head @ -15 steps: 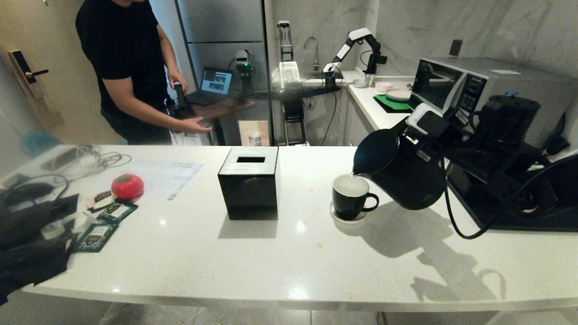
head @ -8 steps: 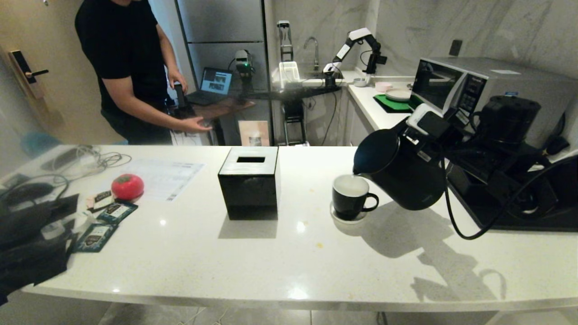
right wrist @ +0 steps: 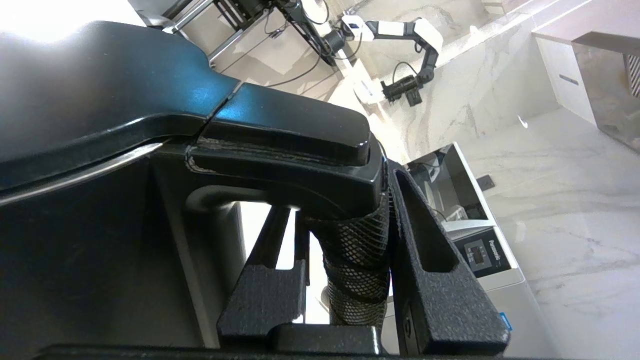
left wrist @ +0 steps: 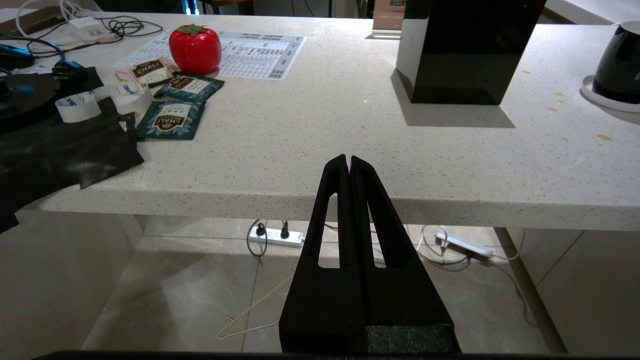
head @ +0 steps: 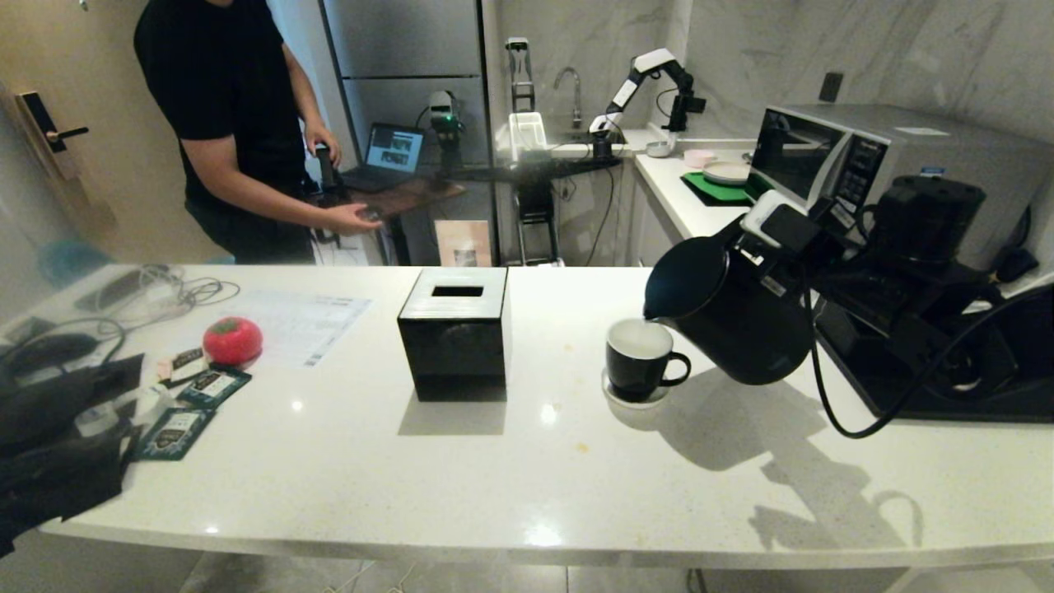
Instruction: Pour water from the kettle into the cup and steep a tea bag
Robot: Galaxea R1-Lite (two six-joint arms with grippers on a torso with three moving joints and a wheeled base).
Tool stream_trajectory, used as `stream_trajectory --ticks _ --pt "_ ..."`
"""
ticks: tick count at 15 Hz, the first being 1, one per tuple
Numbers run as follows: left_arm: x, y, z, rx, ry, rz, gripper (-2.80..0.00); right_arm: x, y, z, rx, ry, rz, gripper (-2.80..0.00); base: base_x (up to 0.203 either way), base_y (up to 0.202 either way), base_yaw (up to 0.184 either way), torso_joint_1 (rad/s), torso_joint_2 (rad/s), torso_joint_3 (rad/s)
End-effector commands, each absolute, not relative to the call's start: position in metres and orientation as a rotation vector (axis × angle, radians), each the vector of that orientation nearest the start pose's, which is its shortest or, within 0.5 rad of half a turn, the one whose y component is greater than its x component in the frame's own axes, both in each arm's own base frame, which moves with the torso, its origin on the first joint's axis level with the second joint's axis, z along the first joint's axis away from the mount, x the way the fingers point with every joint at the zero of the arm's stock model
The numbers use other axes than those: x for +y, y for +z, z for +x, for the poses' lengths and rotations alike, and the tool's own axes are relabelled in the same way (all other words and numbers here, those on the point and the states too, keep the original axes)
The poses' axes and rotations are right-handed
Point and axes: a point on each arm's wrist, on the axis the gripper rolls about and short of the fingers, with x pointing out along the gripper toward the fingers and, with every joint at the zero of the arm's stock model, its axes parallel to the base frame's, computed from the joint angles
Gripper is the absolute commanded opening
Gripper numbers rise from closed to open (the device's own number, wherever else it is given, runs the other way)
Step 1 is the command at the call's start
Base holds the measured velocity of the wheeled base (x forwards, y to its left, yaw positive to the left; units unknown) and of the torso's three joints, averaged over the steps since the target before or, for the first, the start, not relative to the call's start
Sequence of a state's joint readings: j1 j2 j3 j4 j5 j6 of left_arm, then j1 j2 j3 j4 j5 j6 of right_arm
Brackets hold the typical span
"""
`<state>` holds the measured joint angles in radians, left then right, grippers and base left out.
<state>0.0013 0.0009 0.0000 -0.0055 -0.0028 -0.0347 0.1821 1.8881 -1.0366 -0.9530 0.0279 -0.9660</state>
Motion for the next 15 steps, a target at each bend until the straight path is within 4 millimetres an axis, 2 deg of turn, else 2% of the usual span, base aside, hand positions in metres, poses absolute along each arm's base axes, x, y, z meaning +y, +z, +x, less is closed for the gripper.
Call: stream_trajectory --ticks 1,15 --pt "-0.0001 0.0761 -0.0227 -0.005 -0.002 -0.035 -2.80 0.0672 0.2140 0.3607 -0.199 0.142 -0.958 -2.80 0.000 0.000 0.000 0.000 0.00 0.000" --pt "-0.0001 0.0761 -0.0227 -0.005 -0.002 -0.035 -2.80 0.0657 0.2157 0.3555 -0.207 0.136 -0.950 -2.80 0.000 0.000 0.000 0.000 0.00 0.000"
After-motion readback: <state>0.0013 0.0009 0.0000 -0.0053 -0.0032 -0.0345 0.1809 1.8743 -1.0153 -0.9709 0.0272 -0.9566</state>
